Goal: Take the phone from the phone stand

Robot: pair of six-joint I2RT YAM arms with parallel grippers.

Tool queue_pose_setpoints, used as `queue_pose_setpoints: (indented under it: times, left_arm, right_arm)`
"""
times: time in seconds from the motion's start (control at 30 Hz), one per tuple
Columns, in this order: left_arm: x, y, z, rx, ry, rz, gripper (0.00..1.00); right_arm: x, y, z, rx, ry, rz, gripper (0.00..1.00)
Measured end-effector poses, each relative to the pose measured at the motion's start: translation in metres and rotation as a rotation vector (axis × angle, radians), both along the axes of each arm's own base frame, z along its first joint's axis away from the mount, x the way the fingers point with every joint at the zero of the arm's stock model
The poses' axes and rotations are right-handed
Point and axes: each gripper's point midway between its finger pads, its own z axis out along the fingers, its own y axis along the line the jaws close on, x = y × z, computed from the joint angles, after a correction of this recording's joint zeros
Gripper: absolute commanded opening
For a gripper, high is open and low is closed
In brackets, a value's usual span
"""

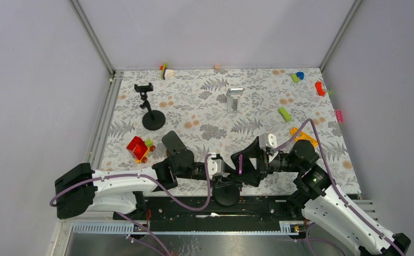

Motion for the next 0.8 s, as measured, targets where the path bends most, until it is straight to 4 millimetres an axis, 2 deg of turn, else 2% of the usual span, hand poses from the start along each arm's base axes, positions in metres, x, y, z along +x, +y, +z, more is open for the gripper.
queue_pose_setpoints:
  times: [0.2, 0.27, 0.47, 0.8]
  left_arm:
    - [0.003, 0.001, -0.001, 0.0, 0.011, 0.024, 0.0]
    - [0.003, 0.002, -0.001, 0.001, 0.016, 0.026, 0.0]
    - [-0.004, 0.006, -0.005, 0.019, 0.032, 0.008, 0.0]
    - [-0.01, 0.007, -0.006, 0.029, 0.042, -0.02, 0.0]
  right_arm:
    - [0.002, -0.001, -0.001, 0.033, 0.007, -0.031, 0.8]
    - [0.002, -0.001, -0.002, 0.029, 0.014, -0.03, 0.99]
    - [0.017, -0.007, 0.003, 0.032, 0.001, -0.113, 1.0]
    - [0.007, -0.008, -0.001, 0.003, 0.036, -0.074, 0.99]
